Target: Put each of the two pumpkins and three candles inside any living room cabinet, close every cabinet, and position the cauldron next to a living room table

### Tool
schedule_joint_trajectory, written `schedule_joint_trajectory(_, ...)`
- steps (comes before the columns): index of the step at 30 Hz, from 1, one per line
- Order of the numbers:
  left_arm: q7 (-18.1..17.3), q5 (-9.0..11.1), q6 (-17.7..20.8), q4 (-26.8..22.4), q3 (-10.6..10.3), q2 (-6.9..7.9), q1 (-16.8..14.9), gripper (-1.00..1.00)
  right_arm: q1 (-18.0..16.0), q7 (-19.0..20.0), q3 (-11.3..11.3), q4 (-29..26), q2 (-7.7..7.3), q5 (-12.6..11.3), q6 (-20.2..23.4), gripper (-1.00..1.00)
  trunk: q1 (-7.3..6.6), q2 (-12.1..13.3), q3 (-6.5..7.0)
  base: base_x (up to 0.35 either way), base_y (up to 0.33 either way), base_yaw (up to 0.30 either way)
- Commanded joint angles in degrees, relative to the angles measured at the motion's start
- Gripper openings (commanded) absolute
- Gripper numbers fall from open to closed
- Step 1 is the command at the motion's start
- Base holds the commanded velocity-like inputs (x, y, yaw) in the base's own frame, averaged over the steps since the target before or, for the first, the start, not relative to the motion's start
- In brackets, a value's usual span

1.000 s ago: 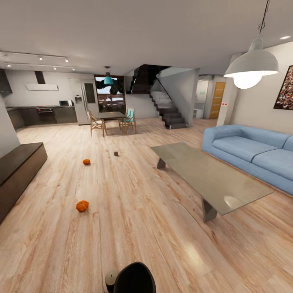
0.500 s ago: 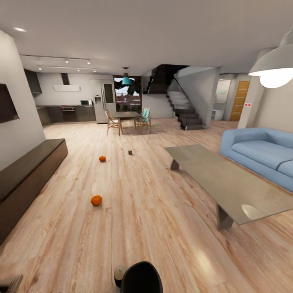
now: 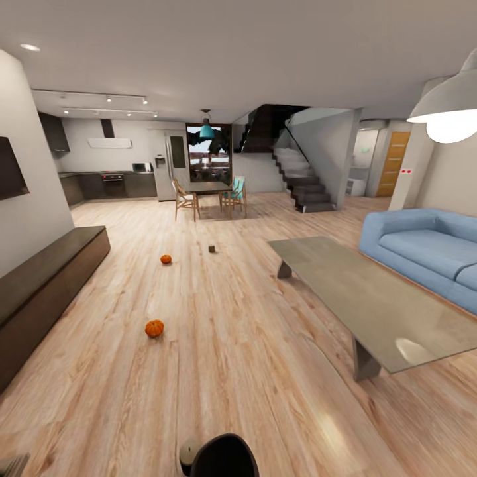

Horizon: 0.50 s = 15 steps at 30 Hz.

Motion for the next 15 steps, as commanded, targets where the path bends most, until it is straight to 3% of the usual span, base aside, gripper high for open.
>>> schedule_joint_trajectory(1,0.00,0.00,-0.10,-0.09,0.00,0.01,0.03,1.00,-0.01,0.01,-0.03,-0.05,0.01,-0.03,-0.17,1.00,0.02,-0.02,-0.04,0.132,-0.106,0.000)
schedule_joint_trajectory(11,-0.01,0.04,-0.15,-0.09,-0.07,0.01,0.03,1.00,0.03,0.01,0.03,0.01,0.01,0.27,-0.17,1.00,0.02,-0.02,-0.04,0.023,-0.016,0.000)
schedule_joint_trajectory(15,0.00,0.04,-0.17,-0.09,-0.08,0.01,0.03,1.00,0.03,0.01,0.05,0.02,0.01,0.27,-0.17,1.00,0.02,-0.02,-0.04,0.142,0.000,0.000)
